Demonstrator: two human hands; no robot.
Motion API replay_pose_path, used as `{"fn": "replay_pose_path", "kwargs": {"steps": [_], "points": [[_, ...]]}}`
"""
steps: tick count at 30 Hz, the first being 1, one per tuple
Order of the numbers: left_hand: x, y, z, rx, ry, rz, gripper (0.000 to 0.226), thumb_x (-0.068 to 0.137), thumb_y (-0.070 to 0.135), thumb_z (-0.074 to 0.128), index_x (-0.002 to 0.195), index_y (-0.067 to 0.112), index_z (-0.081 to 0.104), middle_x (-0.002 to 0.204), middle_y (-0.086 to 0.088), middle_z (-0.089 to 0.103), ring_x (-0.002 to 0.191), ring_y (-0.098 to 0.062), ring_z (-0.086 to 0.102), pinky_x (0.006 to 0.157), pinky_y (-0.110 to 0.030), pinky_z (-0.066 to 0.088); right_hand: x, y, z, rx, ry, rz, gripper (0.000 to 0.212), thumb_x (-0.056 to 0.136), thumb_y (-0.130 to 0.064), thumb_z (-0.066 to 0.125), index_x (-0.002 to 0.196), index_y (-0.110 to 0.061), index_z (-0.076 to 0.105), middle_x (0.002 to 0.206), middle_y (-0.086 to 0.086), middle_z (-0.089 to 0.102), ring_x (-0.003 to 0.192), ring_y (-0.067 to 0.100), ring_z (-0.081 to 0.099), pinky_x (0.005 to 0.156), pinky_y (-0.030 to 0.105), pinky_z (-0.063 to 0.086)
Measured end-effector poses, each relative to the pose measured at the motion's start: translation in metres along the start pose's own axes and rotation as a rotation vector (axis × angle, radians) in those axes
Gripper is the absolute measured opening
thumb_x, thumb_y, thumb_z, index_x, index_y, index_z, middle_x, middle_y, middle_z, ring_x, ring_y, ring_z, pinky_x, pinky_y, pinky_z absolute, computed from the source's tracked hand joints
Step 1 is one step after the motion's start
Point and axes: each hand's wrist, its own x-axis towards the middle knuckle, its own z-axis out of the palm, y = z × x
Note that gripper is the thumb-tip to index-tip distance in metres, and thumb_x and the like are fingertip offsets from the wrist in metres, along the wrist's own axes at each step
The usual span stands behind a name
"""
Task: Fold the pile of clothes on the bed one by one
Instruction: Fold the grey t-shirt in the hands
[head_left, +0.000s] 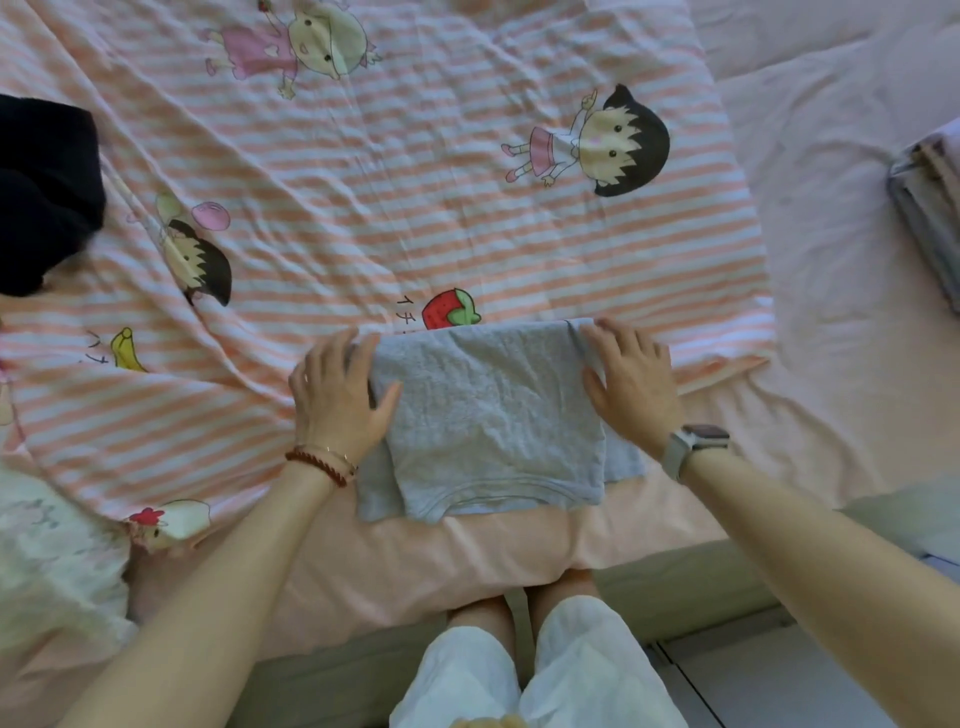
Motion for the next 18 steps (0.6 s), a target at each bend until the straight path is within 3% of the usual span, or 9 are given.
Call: {"fn": "replay_pose_path", "kwargs": {"steps": [2, 4, 7, 9, 11, 15, 18], "points": [[0.028, -0.004, -0.007, -0.035, -0.213, -0.135, 0.057, 0.085, 0.046, 0.058, 0.134, 0.021, 0.044, 0.136, -0.005, 0.044, 0.126, -0.029, 0.034, 0.103, -0.047, 0.027, 0.027, 0.003, -0.006, 0.058, -0.210, 0.106, 0.054, 0.088, -0.023, 0.057, 0.138, -0.012, 0.039, 0.139, 0.011, 0.043, 0.122, 0.033, 0.041, 0.093, 0.046, 0.037], [0.048, -0.008, -0.011, -0.084, -0.366, -0.169, 0.056, 0.084, 0.049, 0.058, 0.132, 0.022, 0.047, 0.132, -0.003, 0.049, 0.123, -0.028, 0.039, 0.100, -0.045, 0.032, 0.047, 0.009, -0.005, 0.136, -0.387, 0.156, 0.056, 0.090, -0.027, 0.055, 0.141, -0.016, 0.034, 0.139, 0.007, 0.044, 0.126, 0.030, 0.036, 0.099, 0.044, 0.034], [0.060, -0.012, -0.017, -0.347, -0.457, -0.227, 0.030, 0.085, 0.032, 0.064, 0.107, 0.012, 0.062, 0.098, -0.004, 0.061, 0.095, -0.023, 0.054, 0.075, -0.032, 0.044, 0.062, 0.016, -0.002, 0.324, -0.483, 0.203, 0.028, 0.088, -0.020, 0.057, 0.114, -0.010, 0.056, 0.109, 0.009, 0.059, 0.106, 0.029, 0.050, 0.080, 0.036, 0.041], [0.059, -0.016, -0.022, -0.476, -0.485, -0.231, 0.010, 0.086, 0.019, 0.063, 0.088, 0.009, 0.063, 0.077, -0.001, 0.058, 0.078, -0.019, 0.053, 0.062, -0.025, 0.039, 0.061, 0.023, -0.002, 0.454, -0.520, 0.224, 0.011, 0.088, -0.015, 0.057, 0.087, -0.004, 0.055, 0.080, 0.008, 0.054, 0.081, 0.025, 0.051, 0.061, 0.030, 0.032], [0.056, -0.020, -0.030, -0.537, -0.487, -0.173, 0.009, 0.087, 0.012, 0.062, 0.078, 0.014, 0.060, 0.074, 0.002, 0.056, 0.073, -0.015, 0.051, 0.060, -0.020, 0.038, 0.057, 0.029, -0.011, 0.515, -0.513, 0.217, 0.014, 0.091, -0.014, 0.055, 0.080, -0.007, 0.051, 0.069, 0.002, 0.046, 0.071, 0.021, 0.044, 0.055, 0.025, 0.027], [0.051, -0.026, -0.054, -0.600, -0.458, -0.105, 0.021, 0.088, 0.010, 0.061, 0.069, 0.013, 0.054, 0.065, 0.003, 0.049, 0.060, 0.000, 0.048, 0.055, -0.014, 0.039, 0.056, 0.034, -0.041, 0.623, -0.396, 0.149, 0.011, 0.092, -0.013, 0.054, 0.081, -0.010, 0.055, 0.072, 0.002, 0.052, 0.066, 0.013, 0.046, 0.058, 0.021, 0.033], [0.067, -0.027, -0.078, -0.669, -0.378, -0.109, 0.025, 0.082, 0.023, 0.065, 0.078, -0.001, 0.059, 0.068, -0.004, 0.049, 0.062, -0.006, 0.046, 0.062, -0.024, 0.041, 0.077, 0.028, -0.069, 0.690, -0.275, 0.098, 0.014, 0.087, -0.020, 0.060, 0.078, -0.010, 0.056, 0.068, 0.001, 0.051, 0.063, 0.006, 0.046, 0.055, 0.016, 0.032]]}}
